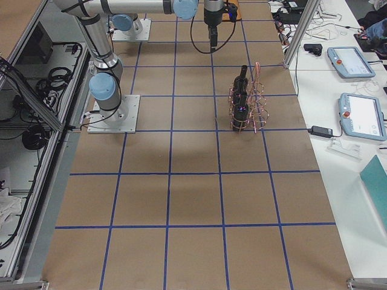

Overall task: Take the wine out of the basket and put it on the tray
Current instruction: 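Move the right gripper down over the bottles in the copper rack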

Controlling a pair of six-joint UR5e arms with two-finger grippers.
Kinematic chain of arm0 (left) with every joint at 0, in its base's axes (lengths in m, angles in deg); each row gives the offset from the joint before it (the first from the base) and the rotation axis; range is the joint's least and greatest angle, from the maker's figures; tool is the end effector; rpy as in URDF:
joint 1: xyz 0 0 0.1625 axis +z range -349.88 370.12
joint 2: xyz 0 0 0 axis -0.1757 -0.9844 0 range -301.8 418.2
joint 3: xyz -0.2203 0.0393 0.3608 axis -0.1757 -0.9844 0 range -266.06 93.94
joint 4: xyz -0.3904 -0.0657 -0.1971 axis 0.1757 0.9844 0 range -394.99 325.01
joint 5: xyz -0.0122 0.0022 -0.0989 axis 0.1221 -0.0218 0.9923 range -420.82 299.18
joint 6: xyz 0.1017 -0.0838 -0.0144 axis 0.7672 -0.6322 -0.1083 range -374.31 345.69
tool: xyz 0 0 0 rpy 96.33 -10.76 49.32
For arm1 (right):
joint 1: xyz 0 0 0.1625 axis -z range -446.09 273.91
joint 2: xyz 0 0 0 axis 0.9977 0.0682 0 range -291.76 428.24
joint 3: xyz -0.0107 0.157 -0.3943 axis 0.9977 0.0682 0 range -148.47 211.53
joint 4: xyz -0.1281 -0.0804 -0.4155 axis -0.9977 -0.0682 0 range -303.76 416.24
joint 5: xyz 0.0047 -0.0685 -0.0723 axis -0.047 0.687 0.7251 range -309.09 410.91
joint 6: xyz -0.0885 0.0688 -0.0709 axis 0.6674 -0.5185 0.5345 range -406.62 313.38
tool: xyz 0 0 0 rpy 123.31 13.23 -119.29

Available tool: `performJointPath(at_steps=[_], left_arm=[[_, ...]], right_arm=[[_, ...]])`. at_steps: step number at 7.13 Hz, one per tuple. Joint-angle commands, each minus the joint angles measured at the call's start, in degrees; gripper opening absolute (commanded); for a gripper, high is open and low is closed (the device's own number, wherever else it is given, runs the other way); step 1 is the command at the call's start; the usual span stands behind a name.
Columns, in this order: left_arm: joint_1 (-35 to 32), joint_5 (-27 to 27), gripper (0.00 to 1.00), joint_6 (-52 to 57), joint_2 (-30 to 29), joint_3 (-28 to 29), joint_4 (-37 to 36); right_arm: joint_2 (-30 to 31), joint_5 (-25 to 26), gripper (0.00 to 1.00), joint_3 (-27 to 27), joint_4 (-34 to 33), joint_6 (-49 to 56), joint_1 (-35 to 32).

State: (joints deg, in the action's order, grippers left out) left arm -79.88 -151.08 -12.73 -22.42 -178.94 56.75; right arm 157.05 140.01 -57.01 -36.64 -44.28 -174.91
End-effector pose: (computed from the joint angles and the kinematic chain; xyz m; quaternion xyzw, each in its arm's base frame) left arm -0.1327 -0.4601 0.5053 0.0137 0.9990 -0.0415 0.0029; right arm 0.1243 -0.5400 0.4621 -0.0103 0.9995 -0.0278 0.0070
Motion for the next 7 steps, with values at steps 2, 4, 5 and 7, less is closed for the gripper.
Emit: performJointPath(at_steps=[2,4,5,7], left_arm=[[-0.1,0.0,1.0,0.1,0.0,-0.2,0.0],[-0.2,-0.2,1.0,0.1,0.1,-0.5,0.1],[-0.2,-0.2,1.0,0.0,0.3,-0.5,0.1],[-0.2,-0.2,1.0,0.1,0.3,-0.5,0.1]], right_arm=[[-0.8,-0.5,1.0,0.0,-5.3,8.8,8.4],[-4.2,0.1,0.99,0.0,-12.5,14.0,9.6],[-6.2,0.2,0.9,0.0,-13.2,14.2,9.7],[-9.8,0.4,0.89,0.0,-18.3,15.7,11.0]])
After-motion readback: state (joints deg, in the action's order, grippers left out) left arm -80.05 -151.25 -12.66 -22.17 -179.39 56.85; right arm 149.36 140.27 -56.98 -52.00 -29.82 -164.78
